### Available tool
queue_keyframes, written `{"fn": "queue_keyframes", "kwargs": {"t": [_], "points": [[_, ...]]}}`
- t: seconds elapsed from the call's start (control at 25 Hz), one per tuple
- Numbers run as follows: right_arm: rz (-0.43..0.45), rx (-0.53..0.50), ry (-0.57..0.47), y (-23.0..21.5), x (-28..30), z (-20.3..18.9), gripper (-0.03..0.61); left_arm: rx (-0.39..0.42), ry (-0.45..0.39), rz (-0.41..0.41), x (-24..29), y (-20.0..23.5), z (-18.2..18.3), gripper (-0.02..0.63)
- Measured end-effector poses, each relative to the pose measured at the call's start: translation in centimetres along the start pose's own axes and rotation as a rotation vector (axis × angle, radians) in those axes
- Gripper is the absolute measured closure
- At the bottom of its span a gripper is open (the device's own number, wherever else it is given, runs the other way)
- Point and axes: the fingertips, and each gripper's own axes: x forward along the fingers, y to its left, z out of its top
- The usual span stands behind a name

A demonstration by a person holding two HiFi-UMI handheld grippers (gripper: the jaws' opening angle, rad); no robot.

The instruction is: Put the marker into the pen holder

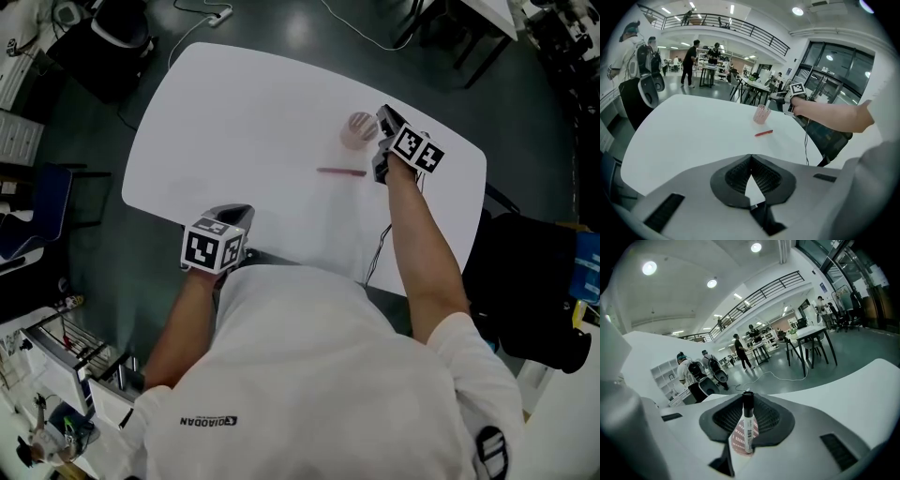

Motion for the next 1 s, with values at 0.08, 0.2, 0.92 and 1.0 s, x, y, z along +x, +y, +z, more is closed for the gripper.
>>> {"fn": "queue_keyframes", "kwargs": {"t": [0.08,0.2,0.92,1.0], "points": [[0.010,0.007,0.035,0.1,0.3,-1.2,0.491,-0.002,0.000,0.003,-0.2,0.2,-0.2,0.588],[0.038,-0.001,0.097,0.6,0.7,-2.9,0.487,0.000,0.004,-0.003,-0.3,0.4,-0.6,0.588],[0.154,-0.278,0.155,5.1,-4.2,-5.1,0.504,0.076,0.001,-0.053,1.0,-0.6,1.6,0.588],[0.181,-0.350,0.201,6.4,-4.5,-6.9,0.511,0.090,-0.004,-0.058,0.9,-0.3,2.1,0.588]]}}
